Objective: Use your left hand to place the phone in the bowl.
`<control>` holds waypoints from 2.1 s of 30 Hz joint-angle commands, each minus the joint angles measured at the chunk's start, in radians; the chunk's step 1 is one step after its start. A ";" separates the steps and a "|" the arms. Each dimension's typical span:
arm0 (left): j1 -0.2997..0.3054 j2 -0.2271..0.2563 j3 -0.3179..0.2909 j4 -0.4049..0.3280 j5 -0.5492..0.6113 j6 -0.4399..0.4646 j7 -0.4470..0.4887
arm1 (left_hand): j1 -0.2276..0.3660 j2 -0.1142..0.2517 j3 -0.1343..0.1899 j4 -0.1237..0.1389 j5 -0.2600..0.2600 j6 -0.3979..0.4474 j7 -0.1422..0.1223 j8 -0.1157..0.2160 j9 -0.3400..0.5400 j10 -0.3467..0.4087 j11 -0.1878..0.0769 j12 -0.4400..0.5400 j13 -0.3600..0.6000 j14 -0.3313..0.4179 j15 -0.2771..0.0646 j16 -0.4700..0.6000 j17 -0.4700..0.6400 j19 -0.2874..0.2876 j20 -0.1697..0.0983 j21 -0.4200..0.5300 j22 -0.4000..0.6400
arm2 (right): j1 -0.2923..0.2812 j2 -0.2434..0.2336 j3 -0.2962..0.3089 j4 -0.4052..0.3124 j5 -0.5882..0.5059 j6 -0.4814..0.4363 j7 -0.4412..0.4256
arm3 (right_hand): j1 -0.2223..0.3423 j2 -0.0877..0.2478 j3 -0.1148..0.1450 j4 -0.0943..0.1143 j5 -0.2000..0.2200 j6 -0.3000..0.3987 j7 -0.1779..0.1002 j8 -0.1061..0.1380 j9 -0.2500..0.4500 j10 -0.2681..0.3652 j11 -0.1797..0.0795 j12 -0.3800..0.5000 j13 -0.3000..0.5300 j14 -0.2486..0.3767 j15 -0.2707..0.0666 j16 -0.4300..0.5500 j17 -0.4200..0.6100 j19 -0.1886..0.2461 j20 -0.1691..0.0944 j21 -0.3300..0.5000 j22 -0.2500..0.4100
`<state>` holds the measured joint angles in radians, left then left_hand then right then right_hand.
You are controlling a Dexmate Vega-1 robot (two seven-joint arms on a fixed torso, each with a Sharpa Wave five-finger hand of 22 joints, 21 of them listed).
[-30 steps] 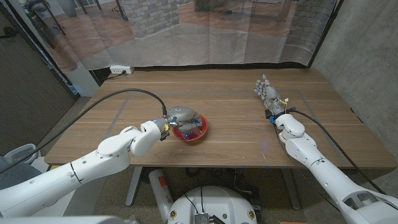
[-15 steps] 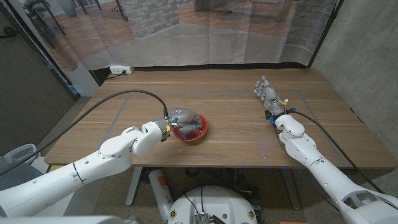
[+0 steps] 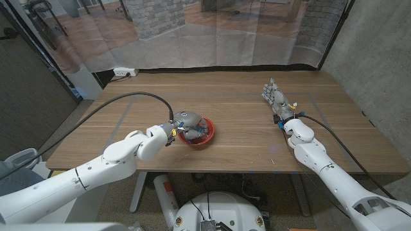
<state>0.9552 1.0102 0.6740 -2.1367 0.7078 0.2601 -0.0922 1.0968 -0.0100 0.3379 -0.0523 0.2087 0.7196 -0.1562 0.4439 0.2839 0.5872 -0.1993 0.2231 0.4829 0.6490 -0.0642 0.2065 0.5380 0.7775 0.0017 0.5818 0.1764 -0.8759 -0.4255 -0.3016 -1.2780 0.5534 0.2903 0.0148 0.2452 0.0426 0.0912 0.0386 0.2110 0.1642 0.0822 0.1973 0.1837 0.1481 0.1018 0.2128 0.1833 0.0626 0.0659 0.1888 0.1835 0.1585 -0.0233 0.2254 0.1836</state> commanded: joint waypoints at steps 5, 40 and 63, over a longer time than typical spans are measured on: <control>0.015 0.011 -0.001 -0.040 0.049 0.058 -0.029 | -0.047 -0.009 -0.009 0.018 -0.016 -0.022 -0.016 -0.019 -0.011 -0.026 0.010 -0.018 -0.008 -0.052 -0.075 -0.009 -0.006 -0.037 0.017 -0.020 0.004 | -0.009 -0.004 -0.002 -0.009 -0.004 -0.001 -0.001 | 0.008 0.008 -0.005 -0.003 -0.003 0.009 -0.004 -0.001 0.005 0.010 -0.002 0.001 0.002 0.012 0.003 0.002 0.005 0.005 0.001 -0.001 0.002; 0.103 0.056 -0.128 -0.080 -0.071 0.025 0.173 | -0.113 0.011 -0.005 0.038 -0.025 -0.076 -0.021 -0.070 -0.042 -0.110 0.035 -0.015 -0.047 -0.172 -0.038 0.005 -0.054 -0.251 0.097 -0.120 0.016 | -0.007 -0.011 0.000 -0.034 0.001 -0.013 -0.011 | 0.008 0.010 -0.007 -0.005 -0.003 0.011 -0.005 -0.001 0.005 0.017 0.000 0.003 0.002 0.016 0.004 0.003 0.005 0.008 0.000 -0.005 0.002; 0.197 0.039 -0.309 0.036 -0.445 -0.235 0.399 | -0.137 0.046 0.014 0.050 -0.026 -0.069 -0.017 -0.082 -0.057 -0.092 0.041 -0.011 -0.064 -0.173 -0.031 0.004 -0.077 -0.390 0.077 -0.170 0.026 | -0.009 0.000 -0.003 -0.018 0.000 0.000 -0.009 | 0.009 0.012 -0.008 -0.006 -0.003 0.012 -0.005 0.000 0.005 0.017 0.001 0.002 0.002 0.016 0.003 0.002 0.005 0.009 0.000 -0.008 0.002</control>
<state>1.1070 1.0682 0.4545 -2.1706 0.4258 0.1491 0.2250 0.9635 0.0217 0.3461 -0.0111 0.1796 0.6434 -0.1716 0.3658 0.2275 0.4855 -0.1608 0.2073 0.4173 0.4719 -0.0470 0.2072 0.4622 0.3999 0.0763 0.4167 0.1981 -0.8809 -0.4291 -0.3033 -1.3022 0.5548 0.2777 0.0034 0.2519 0.0492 0.0870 0.0344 0.2110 0.1678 0.0786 0.1973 0.1837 0.1573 0.1004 0.2128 0.1833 0.0681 0.0712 0.1888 0.1835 0.1581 -0.0232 0.2181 0.1835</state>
